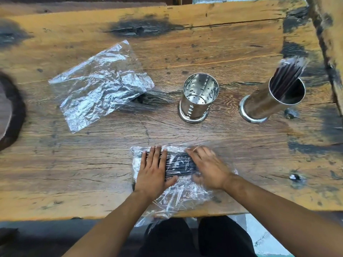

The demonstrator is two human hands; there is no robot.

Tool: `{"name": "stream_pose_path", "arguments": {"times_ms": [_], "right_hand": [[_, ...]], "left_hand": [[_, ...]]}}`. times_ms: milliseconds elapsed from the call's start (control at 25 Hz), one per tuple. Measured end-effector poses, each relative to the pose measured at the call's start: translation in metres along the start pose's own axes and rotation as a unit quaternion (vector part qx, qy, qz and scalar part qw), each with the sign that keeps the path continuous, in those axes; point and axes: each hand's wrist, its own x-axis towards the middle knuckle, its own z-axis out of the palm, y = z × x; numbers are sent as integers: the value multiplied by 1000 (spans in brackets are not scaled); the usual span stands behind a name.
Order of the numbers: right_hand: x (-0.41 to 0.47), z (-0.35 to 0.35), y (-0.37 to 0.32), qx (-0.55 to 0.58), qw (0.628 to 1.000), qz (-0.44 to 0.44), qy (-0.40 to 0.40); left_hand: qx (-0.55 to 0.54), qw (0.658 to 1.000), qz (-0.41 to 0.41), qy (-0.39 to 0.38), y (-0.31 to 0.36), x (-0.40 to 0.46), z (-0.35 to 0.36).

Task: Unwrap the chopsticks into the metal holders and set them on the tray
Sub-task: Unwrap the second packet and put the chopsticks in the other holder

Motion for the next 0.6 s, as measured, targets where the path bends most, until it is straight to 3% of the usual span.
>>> {"name": "stream_pose_path", "arguments": {"times_ms": [240, 600], "right_hand": [[14, -12, -26, -46, 998, 39, -4], [21, -19, -51, -61, 988, 106, -96]], "left_hand": [[21, 1000, 1, -18, 3, 4, 5], [10, 1000, 5, -8, -4, 4, 4]]}}
